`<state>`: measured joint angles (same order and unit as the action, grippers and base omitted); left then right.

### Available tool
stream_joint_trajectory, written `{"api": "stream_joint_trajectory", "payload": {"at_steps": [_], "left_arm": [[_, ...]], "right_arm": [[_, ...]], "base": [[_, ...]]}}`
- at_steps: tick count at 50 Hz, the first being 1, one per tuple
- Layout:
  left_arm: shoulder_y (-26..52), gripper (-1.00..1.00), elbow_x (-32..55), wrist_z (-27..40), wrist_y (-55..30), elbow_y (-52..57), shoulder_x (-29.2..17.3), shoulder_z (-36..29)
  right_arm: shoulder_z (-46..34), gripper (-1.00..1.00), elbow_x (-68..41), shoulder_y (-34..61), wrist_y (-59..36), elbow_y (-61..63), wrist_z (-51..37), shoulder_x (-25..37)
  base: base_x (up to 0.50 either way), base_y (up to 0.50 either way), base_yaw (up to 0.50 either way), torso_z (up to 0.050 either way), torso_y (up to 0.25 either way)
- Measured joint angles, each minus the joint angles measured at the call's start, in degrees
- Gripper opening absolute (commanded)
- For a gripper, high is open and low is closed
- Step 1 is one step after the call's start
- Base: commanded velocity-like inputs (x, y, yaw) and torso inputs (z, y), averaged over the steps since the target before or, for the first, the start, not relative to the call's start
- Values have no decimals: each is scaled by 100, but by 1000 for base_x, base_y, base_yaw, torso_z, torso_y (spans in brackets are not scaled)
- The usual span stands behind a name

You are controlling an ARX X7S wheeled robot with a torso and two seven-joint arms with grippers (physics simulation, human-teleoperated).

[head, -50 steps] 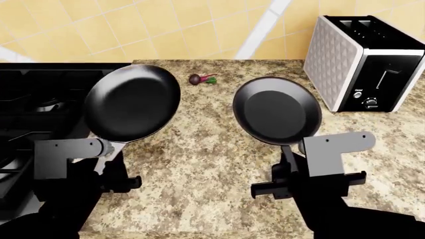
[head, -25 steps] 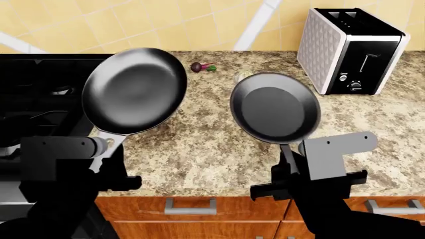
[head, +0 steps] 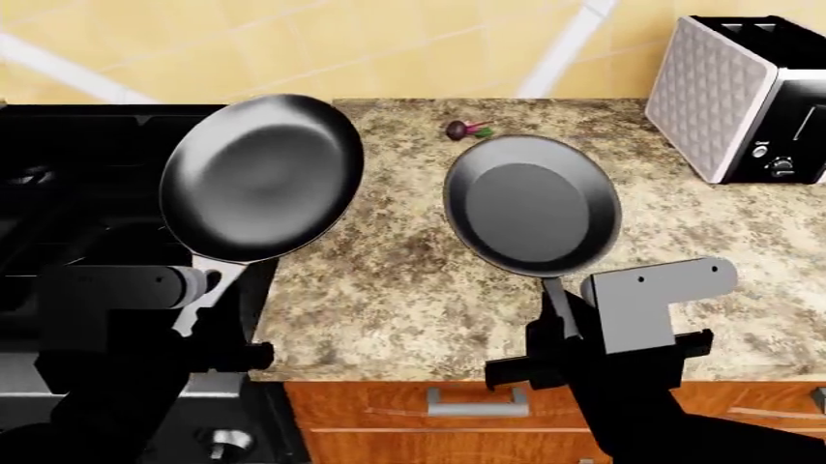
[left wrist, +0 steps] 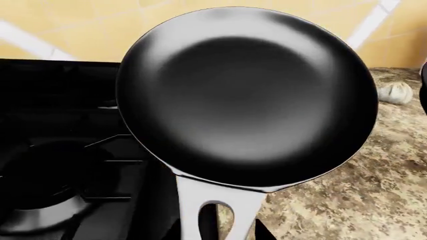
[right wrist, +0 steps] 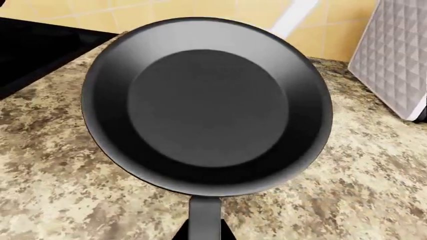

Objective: Place both pans onto different burners. Then place the beet and the dumpling on different pans.

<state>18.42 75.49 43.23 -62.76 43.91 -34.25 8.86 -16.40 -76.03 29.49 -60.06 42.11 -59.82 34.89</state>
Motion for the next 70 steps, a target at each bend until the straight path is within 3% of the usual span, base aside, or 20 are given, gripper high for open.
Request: {"api": "stream_joint_trajectory", "payload": {"at_steps": [70], "left_arm": [[-211,-100,-151,-98,286,-97,-79,-65]], "right_arm": [[-113,-100,114,-4,212,-5,51,58]], "base": [[0,500,0,1,4]]}}
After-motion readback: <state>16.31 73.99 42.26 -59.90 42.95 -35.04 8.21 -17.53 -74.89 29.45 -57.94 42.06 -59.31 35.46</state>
